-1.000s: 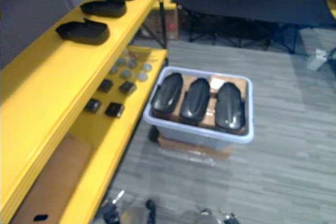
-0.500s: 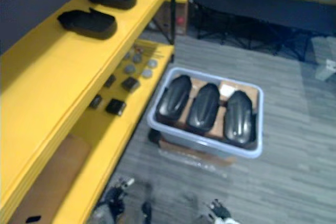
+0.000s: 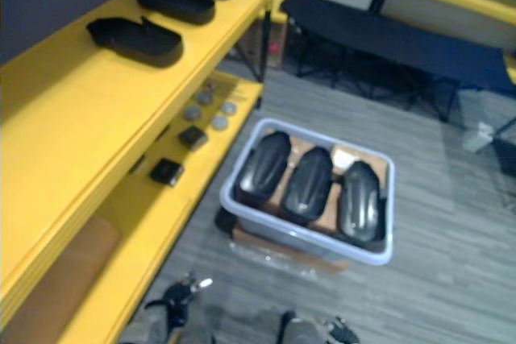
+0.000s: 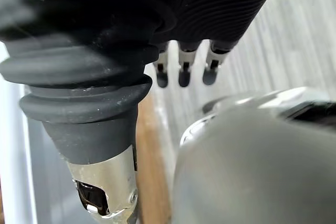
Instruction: Walk over and take plastic housings, then place them on the shelf
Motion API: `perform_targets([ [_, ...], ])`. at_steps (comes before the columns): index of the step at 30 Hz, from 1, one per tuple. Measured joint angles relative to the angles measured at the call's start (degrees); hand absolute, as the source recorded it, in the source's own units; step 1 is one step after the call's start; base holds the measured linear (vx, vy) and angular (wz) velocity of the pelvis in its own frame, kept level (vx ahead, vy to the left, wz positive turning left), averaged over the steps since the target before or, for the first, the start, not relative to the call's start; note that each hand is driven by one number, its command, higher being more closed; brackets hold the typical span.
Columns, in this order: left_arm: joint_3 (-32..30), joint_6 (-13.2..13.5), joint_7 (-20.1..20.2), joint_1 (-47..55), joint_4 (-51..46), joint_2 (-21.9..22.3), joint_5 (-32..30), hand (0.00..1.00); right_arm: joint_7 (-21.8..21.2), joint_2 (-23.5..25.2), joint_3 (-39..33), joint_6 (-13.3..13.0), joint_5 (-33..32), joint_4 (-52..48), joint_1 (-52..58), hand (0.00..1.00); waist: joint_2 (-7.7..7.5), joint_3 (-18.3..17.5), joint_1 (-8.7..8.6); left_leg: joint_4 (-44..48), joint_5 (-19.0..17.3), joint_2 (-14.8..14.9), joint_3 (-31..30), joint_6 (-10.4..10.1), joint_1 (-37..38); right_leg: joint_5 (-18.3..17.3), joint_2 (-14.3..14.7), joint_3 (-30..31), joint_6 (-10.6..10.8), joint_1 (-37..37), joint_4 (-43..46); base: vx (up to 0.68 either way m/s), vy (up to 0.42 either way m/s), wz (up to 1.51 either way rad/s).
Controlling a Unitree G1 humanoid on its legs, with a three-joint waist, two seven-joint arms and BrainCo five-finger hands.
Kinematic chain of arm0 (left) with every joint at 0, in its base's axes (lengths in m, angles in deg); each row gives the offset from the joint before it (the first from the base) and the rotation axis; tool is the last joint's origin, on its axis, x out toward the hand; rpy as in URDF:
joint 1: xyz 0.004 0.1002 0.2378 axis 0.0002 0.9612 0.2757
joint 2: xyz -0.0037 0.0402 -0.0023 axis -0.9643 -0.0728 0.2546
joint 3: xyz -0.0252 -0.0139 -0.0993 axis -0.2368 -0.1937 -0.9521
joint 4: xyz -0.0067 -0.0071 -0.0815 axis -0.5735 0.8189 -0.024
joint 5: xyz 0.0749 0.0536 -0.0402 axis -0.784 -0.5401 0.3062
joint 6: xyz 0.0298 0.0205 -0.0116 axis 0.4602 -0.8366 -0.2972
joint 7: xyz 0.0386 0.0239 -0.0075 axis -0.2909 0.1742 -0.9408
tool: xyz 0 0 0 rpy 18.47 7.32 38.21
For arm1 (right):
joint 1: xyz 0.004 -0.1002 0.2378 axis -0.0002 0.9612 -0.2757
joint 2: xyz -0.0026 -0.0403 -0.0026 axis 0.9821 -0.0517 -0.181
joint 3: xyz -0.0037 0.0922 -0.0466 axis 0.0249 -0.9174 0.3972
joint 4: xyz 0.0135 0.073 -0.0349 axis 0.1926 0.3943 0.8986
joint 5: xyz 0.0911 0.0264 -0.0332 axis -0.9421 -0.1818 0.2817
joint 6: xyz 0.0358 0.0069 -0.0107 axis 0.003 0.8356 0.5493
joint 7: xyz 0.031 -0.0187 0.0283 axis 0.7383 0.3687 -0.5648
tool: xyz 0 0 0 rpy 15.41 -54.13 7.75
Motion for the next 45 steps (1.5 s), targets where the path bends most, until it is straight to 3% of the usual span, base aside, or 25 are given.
perform_targets([
  [6, -1.4, 3.4, 0.9, 1.5, 1.7, 0.9, -2.2, 0.0, 1.8, -1.8, 0.0, 2.2, -4.9, 0.0, 0.0, 0.0, 2.11, 0.6, 0.17, -1.2, 1.6, -0.3, 4.6, -1.5, 0.7, 0.3, -0.2, 4.4, -0.1, -4.1, 1.5, -0.01, -0.002, -0.35],
  [8, -2.5, 5.2, 1.4, 0.9, 1.7, 1.2, -2.1, 0.0, 2.3, -2.5, -0.1, 2.4, -5.9, -0.1, 0.3, 0.0, 3.06, 0.8, -1.0, -4.0, 3.0, -0.9, 6.5, -1.2, 0.5, 0.7, -0.9, 6.8, 0.0, -7.2, 2.2, -0.05, 0.006, -0.68],
  [10, -2.3, 6.7, 1.5, -1.7, 1.8, 1.4, -2.0, 0.0, 2.8, -2.7, -1.9, 3.4, -7.8, 0.1, 1.4, 0.0, 4.17, 0.4, -3.32, -9.7, 4.7, -1.7, 7.4, -0.3, 0.8, 2.0, -1.6, 6.9, 0.0, -9.5, 1.4, -0.04, 0.013, -0.15],
  [12, -1.5, 7.1, 1.5, -6.2, 1.8, 1.4, -0.9, 0.0, 2.8, -1.2, -5.2, 3.5, -7.8, 0.5, 4.4, 0.0, 4.21, 0.5, -5.65, -15.0, 7.7, -2.9, 7.5, -0.3, 2.2, 3.4, -2.4, 6.6, 0.1, -9.9, 0.2, -0.02, -0.003, 0.05],
  [15, 0.2, 5.9, 1.4, -9.4, 0.7, 1.5, 2.2, 0.0, 3.9, 0.9, -6.7, 3.2, -4.6, 1.3, 8.7, 0.0, 3.09, 1.0, -7.12, -14.8, 7.5, -2.9, 8.0, -0.2, 4.7, 3.9, -2.4, 6.8, 0.4, -7.0, -0.8, -0.01, 0.026, -0.07],
  [18, 0.0, 4.6, 1.3, -9.3, -0.4, 1.3, 2.2, 0.0, 5.2, 2.6, -6.5, 3.2, -2.3, 1.8, 9.5, 0.0, 2.02, 0.9, -6.9, -12.7, 6.3, -2.7, 10.3, 0.6, 4.0, 6.1, -2.2, 6.5, 0.1, -6.8, -3.4, -0.08, 0.054, -0.39],
  [20, -0.6, 1.7, 0.9, -7.3, -0.5, 0.9, 1.9, 0.0, 6.5, 3.4, -6.4, 1.9, -0.9, 1.5, 9.4, 0.0, 1.77, 0.8, -5.81, -9.2, 4.5, -0.9, 13.7, 1.2, 2.0, 4.6, -3.0, 2.0, -2.7, -7.6, -3.5, -0.09, 0.077, -0.74],
  [21, -0.5, 0.7, 0.9, -6.4, -0.2, 0.5, 1.9, 0.0, 6.6, 3.5, -6.4, 1.5, -0.1, 1.5, 9.4, 0.0, 2.08, 1.0, -5.81, -8.2, 4.0, -0.1, 13.9, 1.0, 1.7, 4.4, -3.2, 1.2, -3.0, -7.9, -1.6, 0.05, 0.062, -0.38],
  [23, -0.1, -0.7, 0.9, -4.9, 0.6, -1.6, 1.8, 0.0, 6.5, 4.2, -6.3, 0.7, 0.6, 1.6, 9.3, 0.0, 0.77, 0.5, -5.48, -6.5, 3.3, 0.7, 13.5, 0.0, 1.4, 3.7, -3.4, 1.0, -0.5, -7.3, 0.4, 0.09, -0.027, -0.01],
  [24, 0.1, -1.2, 0.9, -4.8, 1.2, -1.6, 1.8, 0.0, 6.5, 4.0, -6.4, -0.2, 1.3, 1.3, 9.2, 0.0, 0.74, 0.5, -5.55, -6.1, 3.5, 1.4, 12.9, -0.4, 0.8, 3.2, -3.0, 0.0, -0.6, -7.1, 1.2, 0.0, -0.101, 0.2],
  [28, 0.2, -1.3, 0.2, -4.3, 1.1, -0.8, 1.8, 0.0, 4.8, 2.8, -5.9, -1.0, 2.1, 1.4, 9.5, 0.0, 1.77, 0.4, -4.3, -7.7, 5.0, 2.7, 11.5, -2.1, 0.8, 4.3, -1.1, -1.5, -1.3, -5.5, -1.9, -0.03, -0.117, 0.17],
  [34, 0.3, -1.0, -3.7, -3.1, 2.5, 1.3, 2.8, 0.0, 5.2, 1.4, -4.9, -1.0, -0.9, 0.0, 6.4, 0.0, 2.04, 0.4, -4.34, -11.0, 7.8, 2.1, 11.3, -2.2, 0.9, 7.2, -0.5, -1.8, -1.7, -4.6, -6.3, -0.04, -0.03, 0.04],
  [35, 0.3, -0.8, -3.8, -3.0, 3.0, 1.4, 2.8, 0.0, 5.1, 1.0, -4.9, -1.0, -2.0, 0.0, 6.4, 0.0, 2.09, 0.4, -4.39, -12.2, 8.7, 1.6, 10.6, -2.2, 1.1, 7.6, -0.7, -2.6, -1.7, -3.8, -7.5, -0.03, 0.001, 0.16],
  [36, 0.1, 1.3, -5.8, -1.8, 4.4, 2.9, 3.0, 0.0, 4.0, -0.3, -3.7, -3.4, -2.4, 0.0, 6.7, 0.0, 2.97, 0.9, -4.43, -17.9, 10.8, -2.0, 9.3, -1.3, 4.8, 9.0, -2.3, -3.3, -0.3, -0.9, -11.3, -0.02, 0.0, 0.15],
  [45, -0.6, 1.3, -6.0, -0.9, 4.2, 2.8, 2.8, 0.0, 4.0, -0.8, -3.4, -3.5, -2.4, -1.4, 5.9, 0.0, 3.02, 0.9, -4.32, -16.6, 10.1, -2.3, 8.6, -0.6, 1.6, 7.6, -3.1, -4.3, -0.3, -3.3, -9.6, -0.03, 0.01, 0.04],
])
